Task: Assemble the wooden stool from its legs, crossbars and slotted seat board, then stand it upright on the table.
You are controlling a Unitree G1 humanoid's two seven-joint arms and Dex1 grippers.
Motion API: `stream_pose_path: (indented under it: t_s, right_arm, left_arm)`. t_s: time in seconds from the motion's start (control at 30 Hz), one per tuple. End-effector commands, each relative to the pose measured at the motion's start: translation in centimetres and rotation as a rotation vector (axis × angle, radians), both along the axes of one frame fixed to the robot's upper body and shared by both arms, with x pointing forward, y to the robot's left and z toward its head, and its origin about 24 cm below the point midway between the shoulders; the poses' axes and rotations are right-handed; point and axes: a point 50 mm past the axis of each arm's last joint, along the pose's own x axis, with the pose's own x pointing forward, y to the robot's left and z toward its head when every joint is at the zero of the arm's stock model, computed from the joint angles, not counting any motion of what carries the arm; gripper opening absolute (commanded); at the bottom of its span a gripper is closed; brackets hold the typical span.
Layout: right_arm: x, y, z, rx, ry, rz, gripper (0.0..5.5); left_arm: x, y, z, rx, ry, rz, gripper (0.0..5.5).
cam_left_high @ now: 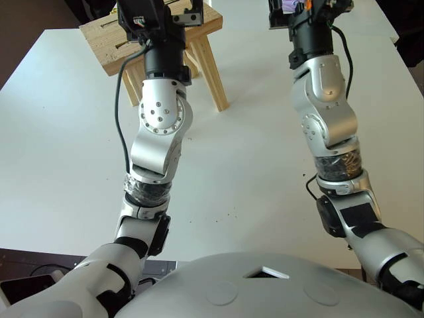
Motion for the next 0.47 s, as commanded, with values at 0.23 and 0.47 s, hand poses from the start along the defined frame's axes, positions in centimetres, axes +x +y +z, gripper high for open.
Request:
stream_pose_path:
  t_s: [0.23, 0.47]
  right_arm:
    - [0.3, 1.0, 3.0, 0.055, -0.102, -0.075, 4.7]
    - [0.0, 1.1, 3.1, 0.065, -0.112, -0.131, 4.7]
  left_arm:
    - [1.2, 1.4, 2.2, -0.04, -0.057, 0.001, 4.03]
    - [1.9, 1.7, 2.3, -0.084, -0.026, -0.017, 4.03]
